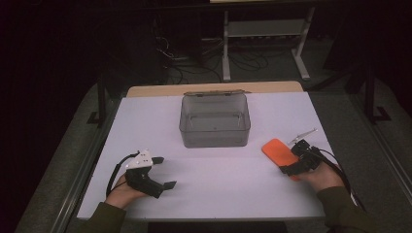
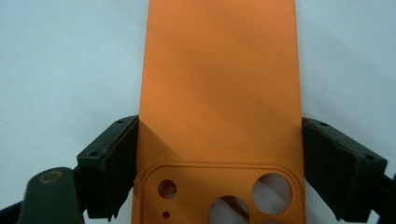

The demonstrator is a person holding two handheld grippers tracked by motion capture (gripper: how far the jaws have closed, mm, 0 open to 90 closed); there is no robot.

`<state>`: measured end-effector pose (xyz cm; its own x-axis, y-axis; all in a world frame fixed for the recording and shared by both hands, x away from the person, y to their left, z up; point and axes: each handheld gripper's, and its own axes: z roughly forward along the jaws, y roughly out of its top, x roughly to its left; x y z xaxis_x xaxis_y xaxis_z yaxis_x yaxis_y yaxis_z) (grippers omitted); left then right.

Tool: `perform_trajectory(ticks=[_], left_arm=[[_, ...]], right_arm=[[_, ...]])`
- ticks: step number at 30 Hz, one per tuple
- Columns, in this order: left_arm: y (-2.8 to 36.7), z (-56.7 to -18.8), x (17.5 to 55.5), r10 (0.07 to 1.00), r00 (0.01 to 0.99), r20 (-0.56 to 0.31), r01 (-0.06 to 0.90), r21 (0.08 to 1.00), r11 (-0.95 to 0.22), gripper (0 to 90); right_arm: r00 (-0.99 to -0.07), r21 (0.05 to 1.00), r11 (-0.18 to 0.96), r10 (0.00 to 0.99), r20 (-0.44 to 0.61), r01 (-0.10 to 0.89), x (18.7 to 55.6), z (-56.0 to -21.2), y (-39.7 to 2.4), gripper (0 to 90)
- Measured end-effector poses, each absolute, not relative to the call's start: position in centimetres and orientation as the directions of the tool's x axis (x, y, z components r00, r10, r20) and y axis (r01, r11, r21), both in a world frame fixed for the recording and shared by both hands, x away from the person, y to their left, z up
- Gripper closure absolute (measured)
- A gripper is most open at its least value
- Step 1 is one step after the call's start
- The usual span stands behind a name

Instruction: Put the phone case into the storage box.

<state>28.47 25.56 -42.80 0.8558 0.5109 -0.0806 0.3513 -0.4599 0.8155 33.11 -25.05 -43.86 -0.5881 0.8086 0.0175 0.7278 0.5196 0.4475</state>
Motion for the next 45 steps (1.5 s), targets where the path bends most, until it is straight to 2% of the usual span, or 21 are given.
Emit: perform_trajectory(ticks=[29,45], left_arm=[[25.5,-42.9,28.5,0.508,0.858,-0.075,0.346,0.816,-0.463,0.0],[25.5,-42.9,28.5,0.506,0.859,-0.074,0.344,0.816,-0.465,0.0]], right_arm=[[-0.599,0.506,0.487,0.797,0.076,0.712,32.8,-41.8,-26.2,15.6],[-0.65,0.522,0.524,0.756,0.078,0.673,32.1,-40.7,-24.9,15.6]])
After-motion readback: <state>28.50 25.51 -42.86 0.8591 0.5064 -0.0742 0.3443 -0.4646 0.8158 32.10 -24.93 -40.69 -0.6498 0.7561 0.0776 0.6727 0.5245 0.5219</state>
